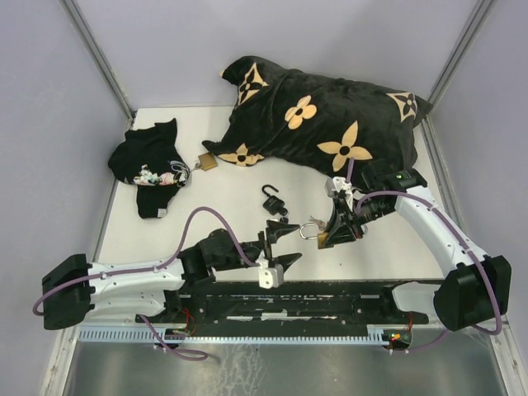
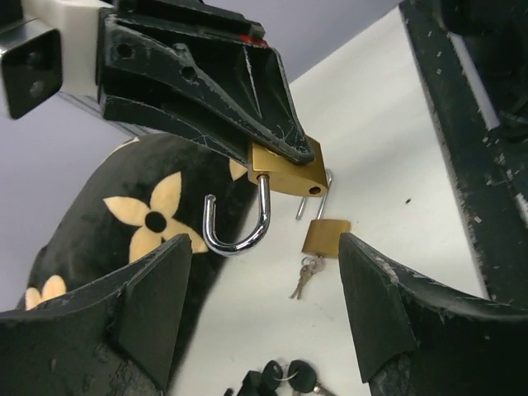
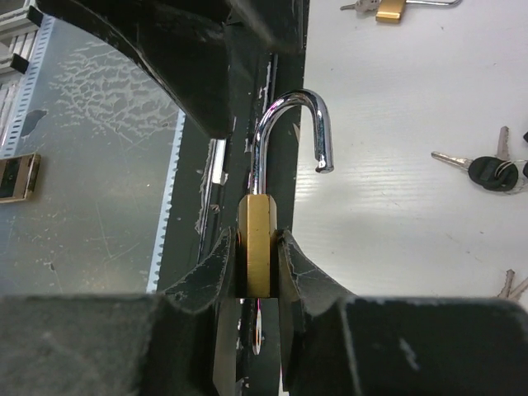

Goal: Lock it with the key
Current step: Lock the lock.

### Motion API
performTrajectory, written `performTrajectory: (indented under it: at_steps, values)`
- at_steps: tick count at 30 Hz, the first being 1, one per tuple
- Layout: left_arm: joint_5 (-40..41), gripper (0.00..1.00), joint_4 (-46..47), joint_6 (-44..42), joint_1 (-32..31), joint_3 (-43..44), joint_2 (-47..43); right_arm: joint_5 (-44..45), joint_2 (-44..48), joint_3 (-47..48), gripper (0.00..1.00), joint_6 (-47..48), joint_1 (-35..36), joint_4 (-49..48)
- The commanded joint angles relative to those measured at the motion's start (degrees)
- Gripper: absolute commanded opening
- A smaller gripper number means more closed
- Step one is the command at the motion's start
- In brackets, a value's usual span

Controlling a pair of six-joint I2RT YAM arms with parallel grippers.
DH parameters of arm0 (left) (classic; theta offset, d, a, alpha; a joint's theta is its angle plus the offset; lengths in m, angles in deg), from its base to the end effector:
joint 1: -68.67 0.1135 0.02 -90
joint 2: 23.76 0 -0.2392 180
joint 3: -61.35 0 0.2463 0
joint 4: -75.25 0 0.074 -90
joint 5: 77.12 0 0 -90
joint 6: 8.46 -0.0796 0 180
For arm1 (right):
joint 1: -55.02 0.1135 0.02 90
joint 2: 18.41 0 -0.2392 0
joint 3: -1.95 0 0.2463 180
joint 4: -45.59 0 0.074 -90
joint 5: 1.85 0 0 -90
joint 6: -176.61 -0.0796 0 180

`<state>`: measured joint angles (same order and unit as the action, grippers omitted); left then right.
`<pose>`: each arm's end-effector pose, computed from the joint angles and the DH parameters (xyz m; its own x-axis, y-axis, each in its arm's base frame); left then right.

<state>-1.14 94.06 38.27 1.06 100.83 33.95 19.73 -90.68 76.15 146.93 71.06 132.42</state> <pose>0.0878 -0.2638 0.2402 0.6809 0.0930 -0.7264 0.7177 0.1124 0.6872 0.1742 0.1271 0.2468 -0.3167 -0.4235 -0.8487 -0.9213 -0.0754 0.3814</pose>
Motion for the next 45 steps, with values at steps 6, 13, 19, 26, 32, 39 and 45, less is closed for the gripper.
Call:
performTrajectory:
  at_steps: [6,13,19,26,32,39,45]
  values:
    - [8.7,0.67,5.6,-13.0,-2.7,4.6,7.2,-3.2,-2.4,3.9,0.02,4.9,1.6,5.1]
    - [9.4,0.56,6.2,-12.2,-2.8,6.1,10.3,-3.1,-2.4,3.8,0.02,4.9,1.8,5.2]
    - [8.0,0.41,5.8,-8.6,-2.8,6.0,11.5,-3.2,-2.4,3.9,0.02,4.6,1.8,5.1]
    - [7.1,0.22,4.1,-1.3,-2.8,6.0,10.3,-3.6,-3.7,4.5,0.02,3.3,1.8,5.1]
    - [6.5,0.22,-0.5,15.8,-2.8,8.2,9.7,-2.1,-3.0,4.0,0.02,-1.5,1.8,0.8]
    - [7.1,0.20,-1.3,36.6,-2.7,9.5,9.6,1.8,1.5,0.5,0.02,-11.5,1.8,-10.3]
    - [2.8,0.15,-1.9,48.3,-0.5,9.9,8.1,2.3,2.5,0.3,0.02,-11.1,1.8,-10.4]
